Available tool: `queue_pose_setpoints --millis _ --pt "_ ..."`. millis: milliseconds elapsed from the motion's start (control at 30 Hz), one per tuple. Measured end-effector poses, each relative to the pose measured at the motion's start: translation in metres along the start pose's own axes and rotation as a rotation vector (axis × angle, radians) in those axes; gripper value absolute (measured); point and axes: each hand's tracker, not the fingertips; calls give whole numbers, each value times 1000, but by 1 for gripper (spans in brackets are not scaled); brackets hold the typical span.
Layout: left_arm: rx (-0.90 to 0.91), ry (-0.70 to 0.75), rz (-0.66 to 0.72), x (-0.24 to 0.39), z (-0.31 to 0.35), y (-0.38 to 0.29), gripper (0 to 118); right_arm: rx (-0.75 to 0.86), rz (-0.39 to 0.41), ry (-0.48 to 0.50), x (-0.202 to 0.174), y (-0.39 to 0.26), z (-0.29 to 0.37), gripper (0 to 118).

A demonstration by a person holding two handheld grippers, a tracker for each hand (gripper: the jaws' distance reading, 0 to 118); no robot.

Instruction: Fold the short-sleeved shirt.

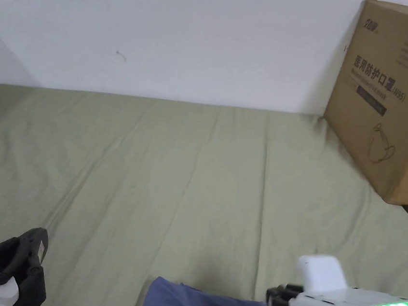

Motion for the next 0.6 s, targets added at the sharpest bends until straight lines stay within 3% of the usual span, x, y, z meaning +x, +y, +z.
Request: queue_pose_setpoints --millis 67,167,300,333,367,400,433,600 --pt "-45 -8 55 -10 -6 -7 0 -114 -27 -29 7 -2 -45 1" --pt "-164 -131 201 -30 -27 -17 0 -245 -7 -81 15 -9 -92 1" --pt "-476 -505 538 -66 -96 -41 1 -246 -50 -46 18 -5 -100 1" --pt "-558 -603 646 -73 -117 -55 13 -259 -54 -42 20 -3 -100 1" --pt "-612 -653 742 -77 -135 -71 38 -261 -49 -34 21 -2 -99 1" --pt "-656 -683 780 -77 -150 -83 88 -260 -42 -26 23 -3 -99 1" --pt "-716 -716 801 -75 -167 -97 116 -254 -33 -19 23 -5 -96 1" --pt "-920 -711 807 -56 -239 -144 118 -209 -24 -11 22 -15 -93 1"
